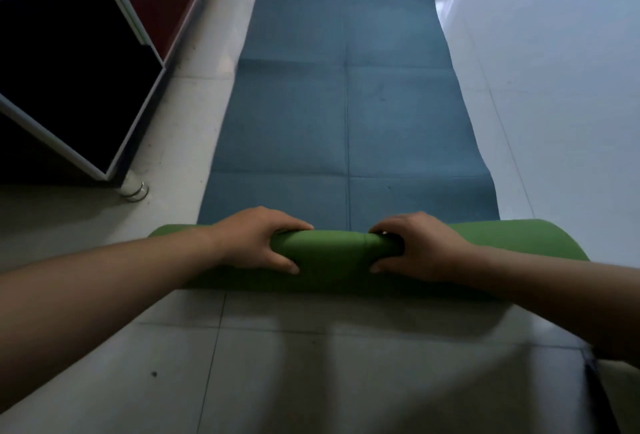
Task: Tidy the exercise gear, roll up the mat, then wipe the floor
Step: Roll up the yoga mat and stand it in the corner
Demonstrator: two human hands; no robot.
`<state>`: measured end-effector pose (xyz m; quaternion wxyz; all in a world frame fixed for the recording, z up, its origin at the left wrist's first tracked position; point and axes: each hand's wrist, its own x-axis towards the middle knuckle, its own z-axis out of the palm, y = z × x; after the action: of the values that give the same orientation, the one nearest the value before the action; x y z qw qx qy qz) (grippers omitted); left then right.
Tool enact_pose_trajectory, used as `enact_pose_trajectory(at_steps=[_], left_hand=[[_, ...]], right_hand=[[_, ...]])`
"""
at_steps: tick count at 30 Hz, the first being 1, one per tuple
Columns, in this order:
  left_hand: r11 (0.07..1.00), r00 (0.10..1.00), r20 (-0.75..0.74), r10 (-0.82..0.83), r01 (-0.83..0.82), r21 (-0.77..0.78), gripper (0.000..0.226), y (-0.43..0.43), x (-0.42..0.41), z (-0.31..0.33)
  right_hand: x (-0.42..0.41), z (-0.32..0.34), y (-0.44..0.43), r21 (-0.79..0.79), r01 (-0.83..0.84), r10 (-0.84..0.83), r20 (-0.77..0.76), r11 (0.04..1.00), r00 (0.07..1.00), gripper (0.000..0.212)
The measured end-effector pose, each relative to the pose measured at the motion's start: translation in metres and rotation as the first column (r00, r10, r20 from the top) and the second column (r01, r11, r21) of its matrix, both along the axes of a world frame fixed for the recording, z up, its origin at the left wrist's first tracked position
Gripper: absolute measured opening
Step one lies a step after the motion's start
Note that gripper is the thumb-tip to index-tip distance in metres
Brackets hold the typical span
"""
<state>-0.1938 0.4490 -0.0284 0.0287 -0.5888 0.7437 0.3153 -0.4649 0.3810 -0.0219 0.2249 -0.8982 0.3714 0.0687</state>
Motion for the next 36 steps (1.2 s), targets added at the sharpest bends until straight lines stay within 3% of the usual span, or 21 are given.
enact_pose_trajectory(at_steps=[3,6,8,11,13,15,19,24,31,36], left_hand=[[0.996,0.999,0.009,0.036,-0.035,-0.08,0.069,-0.013,0.009,-0.002],[0.957,0.998,-0.01,0.054,-0.055,-0.284,0.054,-0.009,0.006,-0.01],[0.931,0.998,0.046,0.049,-0.029,-0.363,0.056,-0.003,-0.003,-0.015],[0.972,0.962,0.274,0.012,0.053,-0.228,0.08,0.0,-0.012,-0.022],[0.982,0.946,0.325,-0.005,0.067,-0.179,0.086,-0.009,-0.011,-0.023],[0.984,0.953,0.304,-0.002,0.056,-0.171,0.087,-0.021,-0.006,-0.023],[0.983,0.955,0.296,0.028,0.027,-0.182,0.083,-0.036,-0.003,-0.024],[0.951,0.965,0.24,0.106,-0.028,-0.309,0.073,-0.028,-0.011,-0.027],[0.987,0.934,0.356,0.023,0.036,-0.159,0.102,-0.034,-0.013,-0.034],[0.989,0.942,0.335,0.01,0.039,-0.142,0.114,-0.04,-0.007,-0.036]], right_hand=[[0.007,-0.004,-0.02,0.013,0.043,-0.043,0.009,0.999,0.999,0.055],[0.012,-0.006,-0.037,-0.003,0.149,-0.149,0.039,0.989,0.988,0.06],[0.013,-0.009,-0.044,-0.009,0.216,-0.215,0.057,0.976,0.975,0.059],[0.015,-0.012,-0.046,-0.039,0.219,-0.216,0.062,0.975,0.974,0.054],[0.018,-0.012,-0.042,-0.103,0.146,-0.138,0.078,0.984,0.987,0.052],[0.022,-0.015,-0.034,-0.152,0.06,-0.052,0.051,0.987,0.997,0.065],[0.026,-0.022,-0.029,-0.169,-0.052,0.027,-0.149,0.984,0.988,0.098],[0.035,-0.019,-0.056,-0.161,0.0,-0.023,-0.142,0.987,0.99,0.092],[0.038,-0.022,-0.05,-0.183,0.095,-0.103,-0.03,0.978,0.994,0.073],[0.031,-0.029,-0.047,-0.171,-0.008,-0.01,-0.1,0.985,0.995,0.091]])
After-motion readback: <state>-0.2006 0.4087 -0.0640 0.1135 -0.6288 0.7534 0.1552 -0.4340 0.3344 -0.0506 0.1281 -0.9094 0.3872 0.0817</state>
